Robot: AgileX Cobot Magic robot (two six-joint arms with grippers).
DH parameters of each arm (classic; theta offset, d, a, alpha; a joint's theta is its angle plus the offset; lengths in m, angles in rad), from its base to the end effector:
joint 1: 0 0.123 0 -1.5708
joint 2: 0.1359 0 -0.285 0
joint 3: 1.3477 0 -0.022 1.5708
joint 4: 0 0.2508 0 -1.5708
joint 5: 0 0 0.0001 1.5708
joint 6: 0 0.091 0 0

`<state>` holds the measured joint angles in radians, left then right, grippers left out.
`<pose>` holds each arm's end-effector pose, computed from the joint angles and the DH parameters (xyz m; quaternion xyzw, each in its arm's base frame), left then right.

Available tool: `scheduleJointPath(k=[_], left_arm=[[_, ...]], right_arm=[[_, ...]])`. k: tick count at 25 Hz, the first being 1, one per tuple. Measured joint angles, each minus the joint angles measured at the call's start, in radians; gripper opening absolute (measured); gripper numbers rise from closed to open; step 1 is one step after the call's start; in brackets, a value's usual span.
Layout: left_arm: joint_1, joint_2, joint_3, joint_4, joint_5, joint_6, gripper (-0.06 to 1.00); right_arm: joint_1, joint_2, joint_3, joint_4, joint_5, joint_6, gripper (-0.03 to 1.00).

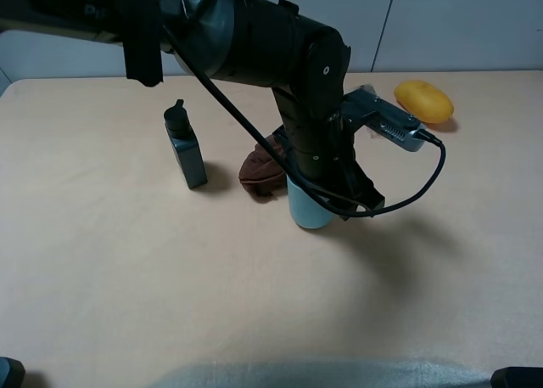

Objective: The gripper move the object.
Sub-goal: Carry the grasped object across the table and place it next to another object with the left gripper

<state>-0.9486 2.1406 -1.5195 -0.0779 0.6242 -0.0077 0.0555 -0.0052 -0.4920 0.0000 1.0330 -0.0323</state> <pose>0.2580 -0.3668 0.1480 0.4199 0.8837 -0.1197 0.1685 -0.0036 -0.0002 0.2773 -0.0372 0.8459 0.0062 0.5321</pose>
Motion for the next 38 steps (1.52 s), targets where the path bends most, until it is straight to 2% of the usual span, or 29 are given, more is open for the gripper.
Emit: scheduleJointPath(k=[3,6,23,32,38], left_arm=[[0.0,0.0,0.0,0.0,-0.007,0.0,0.84],[0.0,0.0,0.0,0.0,-0.009,0.0,0.9],[0.0,-0.057,-0.001,-0.004,-0.003,-0.001,0.91],[0.0,-0.071,-0.101,-0.004,0.13,-0.001,0.91],[0.0,-0.071,-0.195,-0.004,0.29,-0.021,0.91]], right_arm=[[0.0,0.0,0.0,0.0,0.0,0.0,0.69],[0.0,0.0,0.0,0.0,0.0,0.0,0.69],[0.0,0.0,0.0,0.0,0.0,0.0,0.69],[0.0,0.0,0.0,0.0,0.0,0.0,0.69],[0.0,0.0,0.0,0.0,0.0,0.0,0.69]])
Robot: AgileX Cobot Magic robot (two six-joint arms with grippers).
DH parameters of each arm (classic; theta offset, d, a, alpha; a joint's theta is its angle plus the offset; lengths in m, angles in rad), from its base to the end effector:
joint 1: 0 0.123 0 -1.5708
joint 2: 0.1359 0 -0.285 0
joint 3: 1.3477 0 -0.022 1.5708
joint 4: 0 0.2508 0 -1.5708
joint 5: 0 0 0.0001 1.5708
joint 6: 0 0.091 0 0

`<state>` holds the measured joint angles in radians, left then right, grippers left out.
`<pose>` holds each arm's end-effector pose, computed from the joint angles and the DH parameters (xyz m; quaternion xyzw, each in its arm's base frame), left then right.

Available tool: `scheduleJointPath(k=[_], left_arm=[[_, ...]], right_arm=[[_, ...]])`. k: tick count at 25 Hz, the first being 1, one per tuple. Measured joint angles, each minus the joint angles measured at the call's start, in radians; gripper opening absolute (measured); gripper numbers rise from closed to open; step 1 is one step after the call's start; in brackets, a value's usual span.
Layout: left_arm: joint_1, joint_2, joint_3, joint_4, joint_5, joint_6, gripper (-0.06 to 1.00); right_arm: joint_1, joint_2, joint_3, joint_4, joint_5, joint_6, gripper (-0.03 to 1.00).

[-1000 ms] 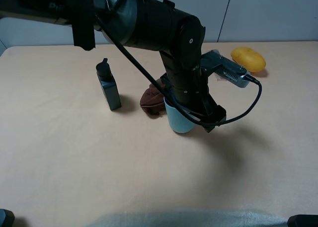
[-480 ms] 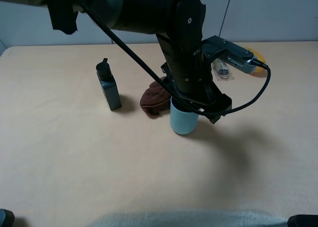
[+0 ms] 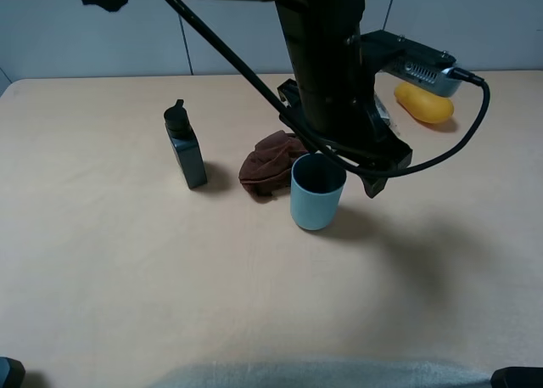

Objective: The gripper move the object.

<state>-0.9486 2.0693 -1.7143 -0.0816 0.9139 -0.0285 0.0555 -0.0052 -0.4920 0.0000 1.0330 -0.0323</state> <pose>0.2581 -0.3700 0.2234 0.4190 0.8865 -0.1229 0.1534 -0.0036 -0.0002 0.2773 -0.0372 0.8459 0.0062 0.5321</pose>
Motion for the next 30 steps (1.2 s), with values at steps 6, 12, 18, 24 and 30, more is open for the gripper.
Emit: scheduleJointPath(k=[6,12,18,24,30], left_arm=[[0.0,-0.001,-0.117,0.003,0.175,-0.007,0.91],[0.0,-0.009,-0.21,0.008,0.244,-0.006,0.91],[0.0,-0.084,-0.216,0.014,0.245,-0.006,0.91],[0.01,-0.181,-0.195,0.05,0.247,-0.009,0.91],[0.025,-0.316,-0.058,0.074,0.247,-0.012,0.91]], right_arm=[[0.0,0.0,0.0,0.0,0.0,0.0,0.69],[0.0,0.0,0.0,0.0,0.0,0.0,0.69],[0.0,0.0,0.0,0.0,0.0,0.0,0.69],[0.0,0.0,0.0,0.0,0.0,0.0,0.69],[0.0,0.0,0.0,0.0,0.0,0.0,0.69]])
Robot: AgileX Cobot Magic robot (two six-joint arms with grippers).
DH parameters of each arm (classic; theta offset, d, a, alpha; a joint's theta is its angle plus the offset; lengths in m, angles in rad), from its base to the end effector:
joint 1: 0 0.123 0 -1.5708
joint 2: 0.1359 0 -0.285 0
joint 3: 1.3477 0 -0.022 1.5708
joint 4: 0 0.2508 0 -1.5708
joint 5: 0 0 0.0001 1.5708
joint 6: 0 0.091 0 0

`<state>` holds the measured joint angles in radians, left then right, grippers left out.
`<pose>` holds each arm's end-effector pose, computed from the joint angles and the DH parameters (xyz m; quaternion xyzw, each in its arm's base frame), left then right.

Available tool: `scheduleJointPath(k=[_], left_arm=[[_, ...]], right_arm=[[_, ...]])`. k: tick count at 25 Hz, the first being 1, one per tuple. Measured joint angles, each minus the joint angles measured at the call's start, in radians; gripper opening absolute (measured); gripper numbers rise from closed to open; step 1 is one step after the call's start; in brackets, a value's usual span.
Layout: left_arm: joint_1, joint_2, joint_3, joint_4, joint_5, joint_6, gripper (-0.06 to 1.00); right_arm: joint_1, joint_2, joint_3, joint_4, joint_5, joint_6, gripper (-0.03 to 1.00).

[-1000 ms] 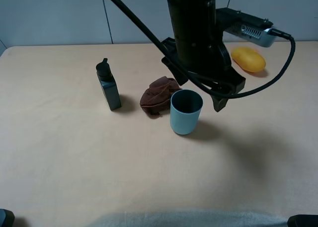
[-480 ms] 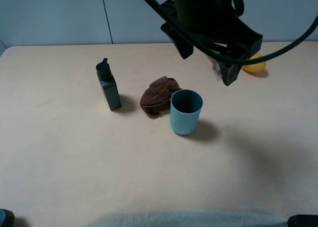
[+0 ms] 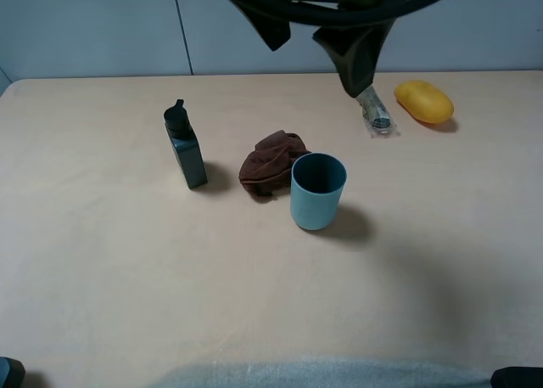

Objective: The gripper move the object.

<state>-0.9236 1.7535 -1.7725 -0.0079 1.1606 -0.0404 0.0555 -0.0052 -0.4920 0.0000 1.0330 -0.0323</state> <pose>0.2293 -0.3045 0.3629 0.4127 0.8743 -0.1218 0.2244 -0.0036 -0.0002 0.2773 -0.0372 0.8459 0.0062 0.5321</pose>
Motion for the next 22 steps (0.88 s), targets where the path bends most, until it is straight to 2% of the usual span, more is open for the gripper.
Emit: scheduleJointPath(k=[8,22], left_arm=[[0.0,-0.232,0.21,0.067,0.0,-0.001,0.91],[0.0,-0.756,0.597,0.125,0.002,0.0,0.91]], right_arm=[[0.0,0.0,0.0,0.0,0.0,0.0,0.69],[0.0,0.0,0.0,0.0,0.0,0.0,0.69]])
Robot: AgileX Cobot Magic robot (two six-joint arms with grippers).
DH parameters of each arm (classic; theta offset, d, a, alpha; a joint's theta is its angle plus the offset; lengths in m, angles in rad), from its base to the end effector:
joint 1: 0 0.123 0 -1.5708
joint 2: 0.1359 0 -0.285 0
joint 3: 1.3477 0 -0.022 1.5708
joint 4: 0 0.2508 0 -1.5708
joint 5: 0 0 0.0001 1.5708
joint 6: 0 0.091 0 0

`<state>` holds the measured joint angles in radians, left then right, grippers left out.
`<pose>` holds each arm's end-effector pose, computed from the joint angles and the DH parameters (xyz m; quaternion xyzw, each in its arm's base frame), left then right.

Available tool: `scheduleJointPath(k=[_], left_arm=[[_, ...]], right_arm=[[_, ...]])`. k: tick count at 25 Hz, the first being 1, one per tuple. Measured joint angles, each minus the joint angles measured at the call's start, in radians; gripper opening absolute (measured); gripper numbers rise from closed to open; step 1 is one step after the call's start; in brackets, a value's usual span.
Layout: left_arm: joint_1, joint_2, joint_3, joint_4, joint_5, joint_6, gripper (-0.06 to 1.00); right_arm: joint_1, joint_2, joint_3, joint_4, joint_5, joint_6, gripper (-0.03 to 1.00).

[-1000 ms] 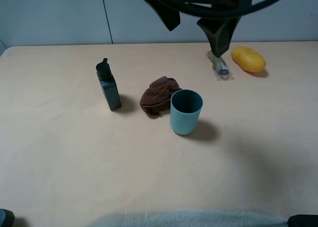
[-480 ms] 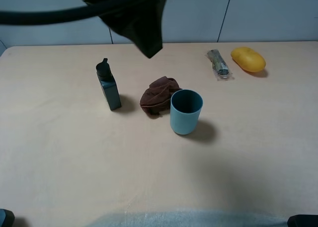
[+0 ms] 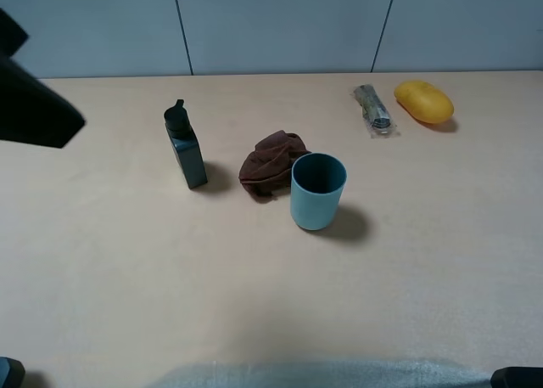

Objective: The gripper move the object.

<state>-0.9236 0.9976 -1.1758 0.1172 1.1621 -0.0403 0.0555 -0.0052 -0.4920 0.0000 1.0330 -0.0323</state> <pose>0.1116 -0.1314 0.3976 0.4065 0.8499 -0.1013 0.3196 -0.0036 -0.0002 0.2773 -0.0372 0.8459 0.0062 0.5321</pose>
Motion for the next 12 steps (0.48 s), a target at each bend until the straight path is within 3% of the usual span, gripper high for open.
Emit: scheduleJointPath(k=[8,12], left_arm=[[0.003,-0.297,0.151,0.023,0.001,0.0,0.91],[0.048,-0.445,0.226,0.028,0.001,0.0,0.91]], right_arm=[[0.0,0.0,0.0,0.0,0.0,0.0,0.69],[0.0,0.0,0.0,0.0,0.0,0.0,0.69]])
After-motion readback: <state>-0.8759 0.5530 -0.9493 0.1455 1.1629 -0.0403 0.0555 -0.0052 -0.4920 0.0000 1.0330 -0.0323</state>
